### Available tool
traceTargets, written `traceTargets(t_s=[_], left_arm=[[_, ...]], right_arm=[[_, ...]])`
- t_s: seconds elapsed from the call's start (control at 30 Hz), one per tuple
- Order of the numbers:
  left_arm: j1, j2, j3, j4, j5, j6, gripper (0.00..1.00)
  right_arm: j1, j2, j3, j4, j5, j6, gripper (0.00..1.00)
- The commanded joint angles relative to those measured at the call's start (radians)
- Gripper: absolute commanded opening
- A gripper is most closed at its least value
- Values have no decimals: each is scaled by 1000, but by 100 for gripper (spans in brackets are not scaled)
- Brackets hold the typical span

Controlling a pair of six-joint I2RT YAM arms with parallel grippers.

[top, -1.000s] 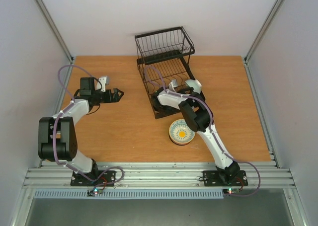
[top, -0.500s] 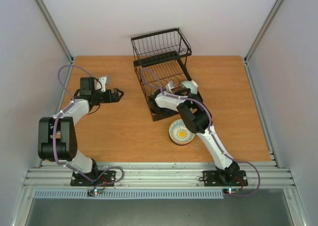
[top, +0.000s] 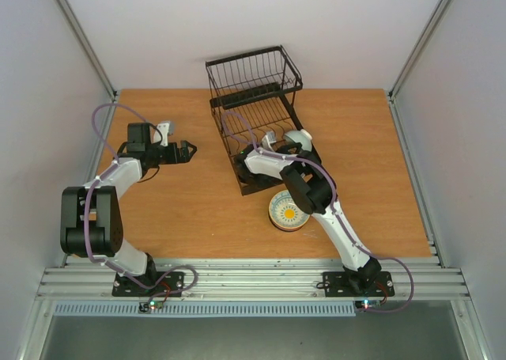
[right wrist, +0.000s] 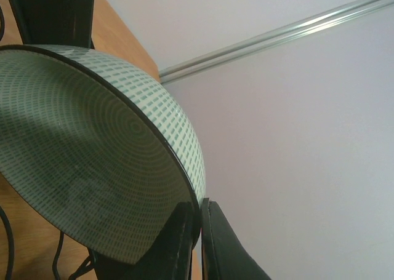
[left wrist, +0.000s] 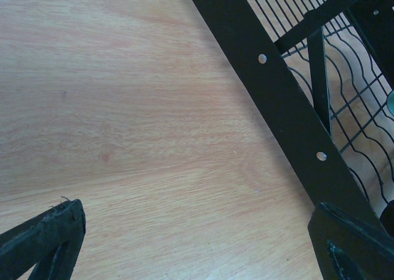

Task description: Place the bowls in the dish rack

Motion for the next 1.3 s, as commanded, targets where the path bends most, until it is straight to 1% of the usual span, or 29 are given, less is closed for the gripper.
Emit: traceTargets(t_s=[0.0, 0.17, 0.37, 0.47, 0.57, 0.67, 0.7, 0.73, 0.77, 0.8, 0.83, 0.9, 1.0, 1.27], left_arm=[[1, 16, 34, -1, 6, 2, 99], [0, 19, 37, -1, -2, 2, 99], [0, 9, 60, -37, -41, 25, 99], [1, 7, 71, -46, -75, 41, 99], [1, 11, 74, -40, -86, 54, 99], [1, 28, 91, -35, -80, 53, 99], [1, 34, 101, -37, -77, 50, 99], [1, 39, 109, -36, -74, 47, 99], [1, 45, 118, -35, -69, 43, 99], [1, 51, 127, -35, -64, 39, 99], [1, 56, 134, -35, -60, 33, 99], [-1, 58, 140, -34, -57, 27, 99], [-10, 59, 132, -31, -56, 24, 99], [-13, 41, 129, -32, -71, 32, 99]], right_arm=[[58, 15, -36, -157, -164, 35, 5], [62, 6, -22, -157, -161, 24, 1], [64, -29, -34, -157, -181, 6, 1], [64, -26, -29, -158, -200, 5, 2], [66, -4, -25, -158, -210, 8, 6], [70, 18, -23, -158, -209, 16, 12], [74, 21, -24, -158, -210, 19, 18], [77, 17, -28, -157, -212, 28, 32], [83, 10, -33, -157, -212, 37, 43], [88, 0, -38, -157, -211, 45, 52], [96, -12, -44, -158, -211, 52, 57], [108, -40, -48, -157, -215, 62, 61], [128, -82, -54, -157, -215, 54, 64], [157, -207, -70, -157, -196, 3, 67]])
